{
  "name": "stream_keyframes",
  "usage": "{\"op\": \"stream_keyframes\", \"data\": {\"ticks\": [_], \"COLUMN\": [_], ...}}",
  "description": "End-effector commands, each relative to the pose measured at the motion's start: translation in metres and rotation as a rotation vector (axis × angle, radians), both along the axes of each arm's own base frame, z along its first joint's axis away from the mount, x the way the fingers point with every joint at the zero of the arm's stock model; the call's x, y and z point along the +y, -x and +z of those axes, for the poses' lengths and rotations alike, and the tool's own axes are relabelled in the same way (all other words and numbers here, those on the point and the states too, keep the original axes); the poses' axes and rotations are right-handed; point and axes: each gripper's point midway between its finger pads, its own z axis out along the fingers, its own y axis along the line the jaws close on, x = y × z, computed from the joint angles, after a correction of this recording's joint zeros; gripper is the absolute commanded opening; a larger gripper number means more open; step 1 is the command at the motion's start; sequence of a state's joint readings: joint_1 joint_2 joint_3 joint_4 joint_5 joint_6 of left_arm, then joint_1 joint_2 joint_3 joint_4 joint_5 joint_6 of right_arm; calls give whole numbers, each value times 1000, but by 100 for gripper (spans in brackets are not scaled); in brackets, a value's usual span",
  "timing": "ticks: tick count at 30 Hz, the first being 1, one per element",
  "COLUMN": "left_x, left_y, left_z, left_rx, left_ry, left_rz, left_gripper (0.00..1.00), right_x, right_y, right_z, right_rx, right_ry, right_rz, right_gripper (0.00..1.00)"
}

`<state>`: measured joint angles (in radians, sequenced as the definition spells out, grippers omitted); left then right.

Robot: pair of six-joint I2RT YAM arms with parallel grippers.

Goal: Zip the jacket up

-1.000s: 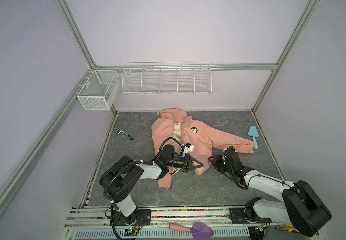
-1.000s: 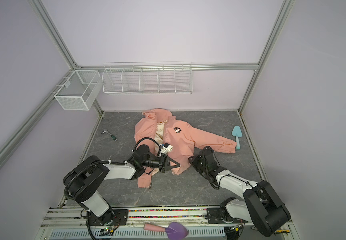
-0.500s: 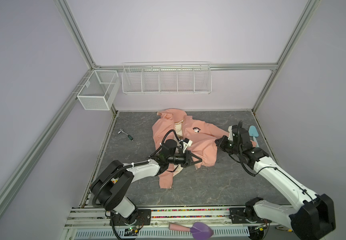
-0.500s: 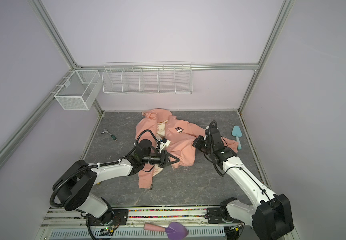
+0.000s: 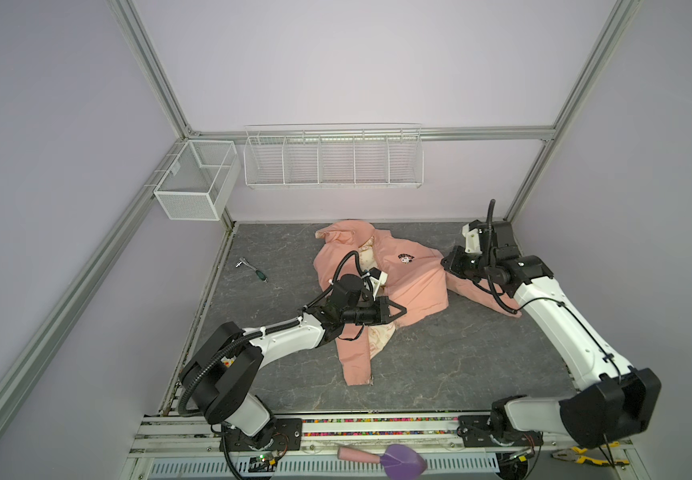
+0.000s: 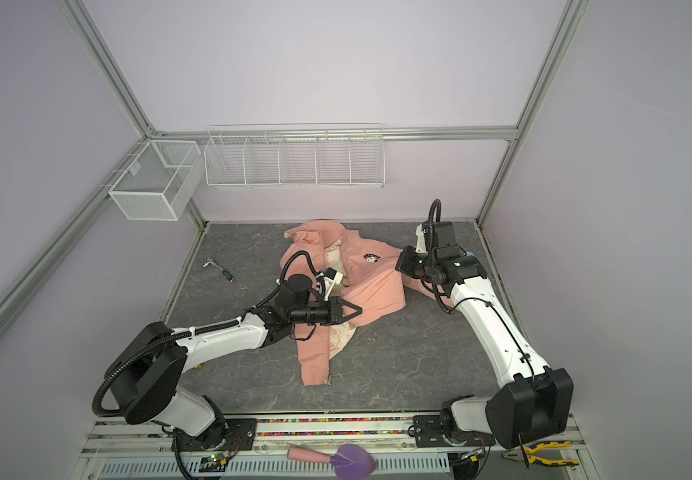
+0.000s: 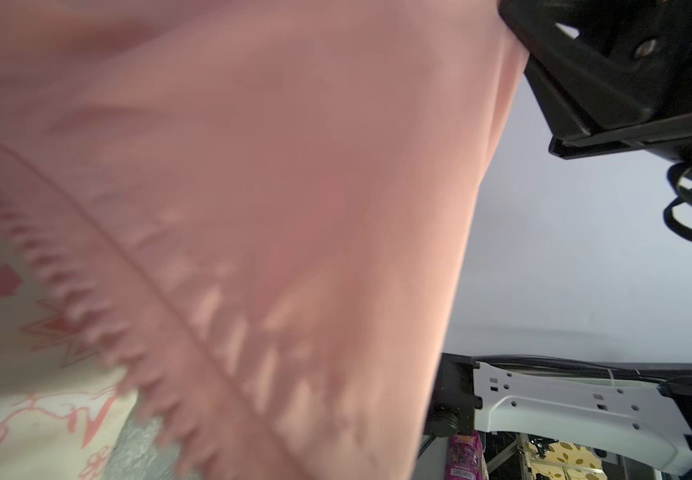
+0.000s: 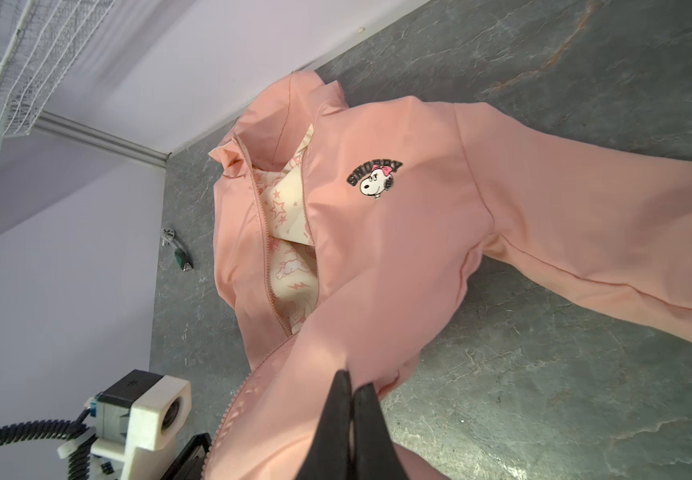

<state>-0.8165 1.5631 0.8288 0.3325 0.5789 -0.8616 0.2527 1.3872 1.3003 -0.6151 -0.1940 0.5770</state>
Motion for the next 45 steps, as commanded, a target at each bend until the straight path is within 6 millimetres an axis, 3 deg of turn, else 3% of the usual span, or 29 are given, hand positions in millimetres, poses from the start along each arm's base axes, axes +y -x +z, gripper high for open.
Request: {"op": "stream_keyframes", "data": {"ticks": [1, 9, 14, 16, 20, 22, 25, 29, 33, 39, 45], "left_x": [5, 34, 45, 43, 41, 41, 44, 45, 45, 45, 44], "left_y": [-6, -22, -24, -22, -21, -22, -25, -24, -23, -19, -20], "left_z": [-30, -62, -69, -71, -74, -74, -74, -71, -68, -60, -62], "left_rx": [10, 30, 50, 56, 70, 77, 83, 83, 86, 87, 100], "left_ry": [-86, -133, -116, -113, -96, -77, -60, -51, -43, -28, -30], "left_rz": [38, 133, 143, 129, 110, 109, 114, 108, 98, 82, 83], "left_gripper": [0, 0, 0, 0, 0, 0, 0, 0, 0, 0, 18], "right_x": [20, 78, 91, 90, 82, 72, 58, 49, 57, 78, 81], "right_y": [-12, -28, -37, -37, -29, -21, -7, 19, 54, 105, 127], "right_z": [-21, -63, -77, -82, -81, -76, -64, -47, -41, -55, -80], "right_rx": [33, 116, 146, 154, 141, 120, 83, 33, 2, 7, 41], "right_ry": [-46, -55, -53, -52, -78, -88, -101, -121, -217, -329, -356], "right_rz": [85, 206, 227, 222, 208, 186, 159, 163, 216, 290, 264], "right_gripper": [7, 7, 9, 15, 49, 61, 71, 77, 76, 76, 78]}}
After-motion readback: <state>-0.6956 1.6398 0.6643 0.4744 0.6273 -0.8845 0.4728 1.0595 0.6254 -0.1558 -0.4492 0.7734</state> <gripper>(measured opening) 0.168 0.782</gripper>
